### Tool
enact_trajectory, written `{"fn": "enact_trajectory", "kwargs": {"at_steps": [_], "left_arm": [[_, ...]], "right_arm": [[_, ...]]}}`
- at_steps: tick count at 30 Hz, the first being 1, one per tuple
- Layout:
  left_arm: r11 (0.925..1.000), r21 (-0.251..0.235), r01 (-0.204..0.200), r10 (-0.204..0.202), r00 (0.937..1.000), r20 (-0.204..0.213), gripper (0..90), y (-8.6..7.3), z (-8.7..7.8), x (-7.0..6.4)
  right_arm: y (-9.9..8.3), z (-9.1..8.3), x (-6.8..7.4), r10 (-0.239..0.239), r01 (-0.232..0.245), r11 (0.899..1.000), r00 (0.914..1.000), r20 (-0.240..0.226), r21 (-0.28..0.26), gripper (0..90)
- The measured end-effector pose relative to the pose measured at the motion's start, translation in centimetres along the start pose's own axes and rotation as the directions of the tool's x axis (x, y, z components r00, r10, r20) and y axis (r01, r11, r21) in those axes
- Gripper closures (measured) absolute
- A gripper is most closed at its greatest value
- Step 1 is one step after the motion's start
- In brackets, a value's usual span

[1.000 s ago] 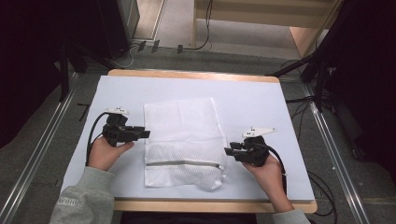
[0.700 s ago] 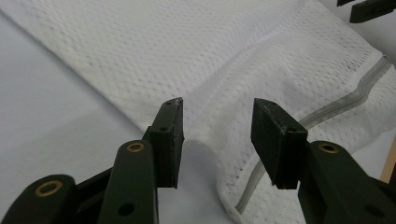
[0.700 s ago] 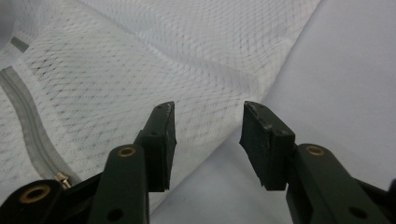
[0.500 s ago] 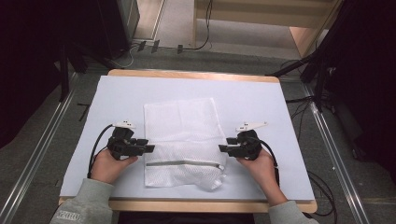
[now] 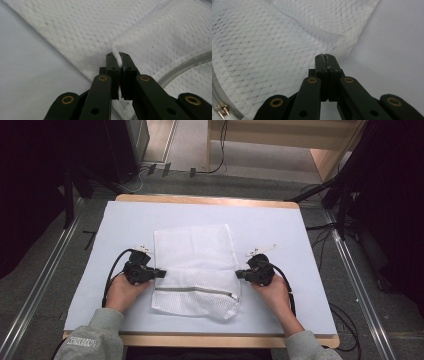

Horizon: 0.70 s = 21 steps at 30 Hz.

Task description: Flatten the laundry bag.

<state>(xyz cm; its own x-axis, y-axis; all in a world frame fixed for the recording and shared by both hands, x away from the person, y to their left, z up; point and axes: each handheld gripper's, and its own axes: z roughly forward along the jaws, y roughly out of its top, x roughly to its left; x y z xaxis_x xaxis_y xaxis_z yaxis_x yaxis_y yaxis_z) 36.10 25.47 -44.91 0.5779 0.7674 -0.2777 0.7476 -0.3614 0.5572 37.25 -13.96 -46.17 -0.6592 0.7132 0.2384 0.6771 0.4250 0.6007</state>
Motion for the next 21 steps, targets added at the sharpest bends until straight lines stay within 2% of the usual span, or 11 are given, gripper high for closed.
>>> {"fn": "enact_trajectory", "kwargs": {"at_steps": [3, 7, 11, 14, 17, 18, 19, 20, 21], "left_arm": [[0.9997, -0.019, 0.018, -0.018, 0.9996, -0.021, 88.2, 0.6, 0.2, 0.8], [0.9991, -0.040, 0.010, -0.012, 0.9985, -0.053, 88.1, 1.7, 0.5, 1.9], [0.9987, -0.051, 0.002, -0.006, 0.9969, -0.078, 88.1, 2.9, 0.9, 2.9], [0.9972, -0.069, 0.031, -0.035, 0.9978, -0.057, 87.9, 3.1, 1.1, 3.6], [0.9964, -0.070, 0.048, -0.050, 0.9984, -0.026, 85.5, 3.0, 0.9, 3.8], [0.9965, -0.068, 0.049, -0.050, 0.9985, -0.021, 81.7, 2.9, 0.7, 3.8], [0.9962, -0.073, 0.048, -0.050, 0.9986, -0.017, 77.7, 2.8, 0.4, 3.7], [0.9957, -0.081, 0.047, -0.048, 0.9988, -0.014, 70.5, 2.7, 0.0, 3.5], [0.9951, -0.088, 0.047, -0.048, 0.9988, -0.012, 70.5, 2.6, -0.4, 3.3]], "right_arm": [[0.5, -0.1, -0.3, 0.004, -0.004, 1.000, 0.9999, 0.011, -0.024, 90.0], [1.5, 0.2, -0.8, 0.012, -0.011, 0.999, 0.9995, 0.029, -0.042, 90.0], [3.2, 1.3, -1.8, 0.004, 0.000, 0.998, 0.9982, 0.060, -0.055, 90.0], [3.7, 1.8, -2.2, 0.008, -0.003, 0.998, 0.9978, 0.065, -0.067, 90.0], [3.7, 2.0, -2.6, 0.030, -0.029, 0.998, 0.9991, 0.028, -0.064, 81.9], [3.6, 1.8, -2.6, 0.027, -0.026, 0.997, 0.9996, 0.009, -0.067, 79.3], [3.5, 1.5, -2.5, 0.022, -0.021, 0.997, 0.9997, 0.011, -0.076, 77.6], [3.3, 0.5, -2.1, 0.019, -0.019, 0.994, 0.9998, 0.002, -0.108, 74.3], [3.3, 0.5, -2.1, 0.019, -0.019, 0.994, 0.9998, 0.002, -0.108, 74.3]]}}
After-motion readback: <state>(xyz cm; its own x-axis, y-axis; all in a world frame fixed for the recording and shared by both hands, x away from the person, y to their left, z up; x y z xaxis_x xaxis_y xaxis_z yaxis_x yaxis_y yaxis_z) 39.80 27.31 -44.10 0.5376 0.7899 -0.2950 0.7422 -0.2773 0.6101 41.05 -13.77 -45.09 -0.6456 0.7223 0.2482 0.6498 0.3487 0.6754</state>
